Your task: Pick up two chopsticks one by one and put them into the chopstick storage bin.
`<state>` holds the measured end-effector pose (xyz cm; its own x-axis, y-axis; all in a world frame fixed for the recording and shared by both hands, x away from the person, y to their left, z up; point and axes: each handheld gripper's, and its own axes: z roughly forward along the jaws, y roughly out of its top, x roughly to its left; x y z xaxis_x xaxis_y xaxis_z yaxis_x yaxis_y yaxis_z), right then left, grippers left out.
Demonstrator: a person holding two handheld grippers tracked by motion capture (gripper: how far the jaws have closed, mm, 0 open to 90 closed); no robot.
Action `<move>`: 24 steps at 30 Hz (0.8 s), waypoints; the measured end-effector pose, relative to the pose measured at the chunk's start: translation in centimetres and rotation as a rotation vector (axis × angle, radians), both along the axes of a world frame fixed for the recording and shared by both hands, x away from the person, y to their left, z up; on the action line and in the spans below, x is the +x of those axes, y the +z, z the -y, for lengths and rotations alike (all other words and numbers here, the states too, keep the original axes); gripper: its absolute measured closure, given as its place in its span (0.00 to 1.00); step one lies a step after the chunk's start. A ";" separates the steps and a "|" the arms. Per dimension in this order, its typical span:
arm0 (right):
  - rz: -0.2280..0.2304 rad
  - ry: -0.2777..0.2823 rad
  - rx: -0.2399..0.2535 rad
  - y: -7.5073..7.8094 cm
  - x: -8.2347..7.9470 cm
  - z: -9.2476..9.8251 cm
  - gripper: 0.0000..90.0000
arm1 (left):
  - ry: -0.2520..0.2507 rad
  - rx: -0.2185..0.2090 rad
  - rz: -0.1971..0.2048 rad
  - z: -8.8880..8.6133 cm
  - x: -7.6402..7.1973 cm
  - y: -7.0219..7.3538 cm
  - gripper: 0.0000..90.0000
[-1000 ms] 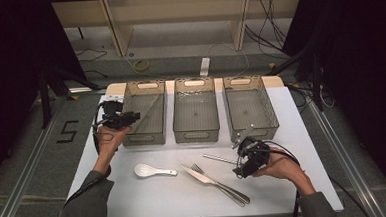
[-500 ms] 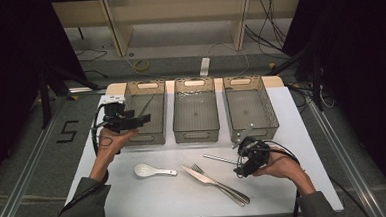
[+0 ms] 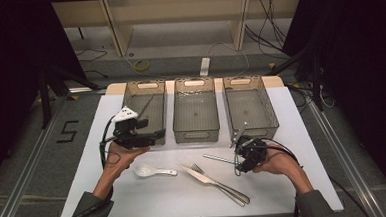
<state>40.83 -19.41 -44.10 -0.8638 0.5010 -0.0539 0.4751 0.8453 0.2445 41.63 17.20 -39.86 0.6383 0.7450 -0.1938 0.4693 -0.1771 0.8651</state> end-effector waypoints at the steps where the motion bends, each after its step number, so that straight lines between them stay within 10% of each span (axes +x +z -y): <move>1: -0.003 -0.003 -0.005 -0.1 0.1 0.0 0.58 | -0.002 -0.003 0.002 0.2 -0.3 -0.1 0.19; 24: -0.074 0.008 -0.035 -1.3 1.5 -0.1 0.86 | -0.074 0.040 0.006 1.2 -4.5 -1.6 0.19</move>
<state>42.35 -19.33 -45.43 -0.8699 0.4932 -0.0073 0.4841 0.8565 0.1792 37.12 16.02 -41.46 0.6930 0.7026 -0.1614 0.4488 -0.2453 0.8593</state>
